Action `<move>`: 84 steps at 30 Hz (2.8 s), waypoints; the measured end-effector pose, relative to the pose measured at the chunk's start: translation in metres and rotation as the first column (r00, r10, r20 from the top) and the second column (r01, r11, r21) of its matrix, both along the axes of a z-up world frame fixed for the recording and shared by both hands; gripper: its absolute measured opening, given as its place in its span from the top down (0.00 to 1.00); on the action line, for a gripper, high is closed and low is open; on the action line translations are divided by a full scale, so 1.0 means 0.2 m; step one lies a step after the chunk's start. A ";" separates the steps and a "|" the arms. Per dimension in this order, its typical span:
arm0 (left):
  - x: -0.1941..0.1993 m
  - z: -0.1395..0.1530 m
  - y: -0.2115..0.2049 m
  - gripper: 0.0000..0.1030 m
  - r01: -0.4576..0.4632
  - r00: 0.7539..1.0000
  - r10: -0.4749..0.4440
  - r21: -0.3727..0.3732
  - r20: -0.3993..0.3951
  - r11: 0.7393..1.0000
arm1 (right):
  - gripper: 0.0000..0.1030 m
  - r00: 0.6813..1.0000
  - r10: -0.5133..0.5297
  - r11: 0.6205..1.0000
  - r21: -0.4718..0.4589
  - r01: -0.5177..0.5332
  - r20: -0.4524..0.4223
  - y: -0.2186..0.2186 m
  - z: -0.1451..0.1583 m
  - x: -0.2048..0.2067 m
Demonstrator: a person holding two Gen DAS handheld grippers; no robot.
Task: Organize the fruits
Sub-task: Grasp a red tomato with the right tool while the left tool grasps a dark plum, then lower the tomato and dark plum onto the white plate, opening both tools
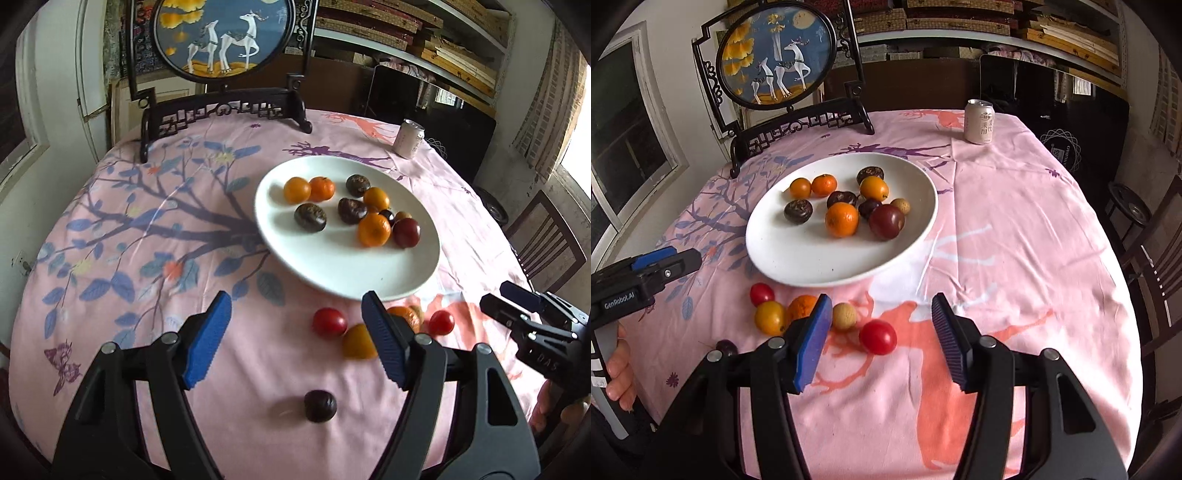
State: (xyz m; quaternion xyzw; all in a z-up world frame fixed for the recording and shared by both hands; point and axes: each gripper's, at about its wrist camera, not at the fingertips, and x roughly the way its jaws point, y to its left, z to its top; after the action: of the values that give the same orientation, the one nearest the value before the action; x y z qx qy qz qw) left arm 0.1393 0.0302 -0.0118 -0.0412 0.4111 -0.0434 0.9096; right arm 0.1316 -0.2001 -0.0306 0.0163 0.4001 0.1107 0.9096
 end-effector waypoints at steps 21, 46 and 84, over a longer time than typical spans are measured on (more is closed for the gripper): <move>-0.24 -0.27 -0.03 0.27 0.085 0.989 -0.081 0.027 -0.120 0.996 | 0.70 0.995 0.037 0.997 -0.063 -0.043 -0.092 0.10 -0.34 0.12; -0.21 -0.31 -0.11 0.73 0.072 0.989 -0.074 -0.019 -0.132 0.997 | 0.70 0.999 0.002 0.998 0.065 0.001 -0.039 -0.05 -0.16 -0.13; 1.08 -0.17 -0.21 0.49 0.030 0.987 -0.019 0.066 -0.160 0.997 | 0.56 0.986 0.149 0.978 -0.137 -0.159 -0.075 0.36 -0.16 0.92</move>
State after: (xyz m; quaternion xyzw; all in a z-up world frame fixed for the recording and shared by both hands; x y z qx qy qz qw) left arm 0.3546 -0.0127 -0.0468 -0.0082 0.4844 -0.0372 0.8740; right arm 0.3162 -0.1275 -0.0631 -0.0762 0.4362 0.1515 0.8838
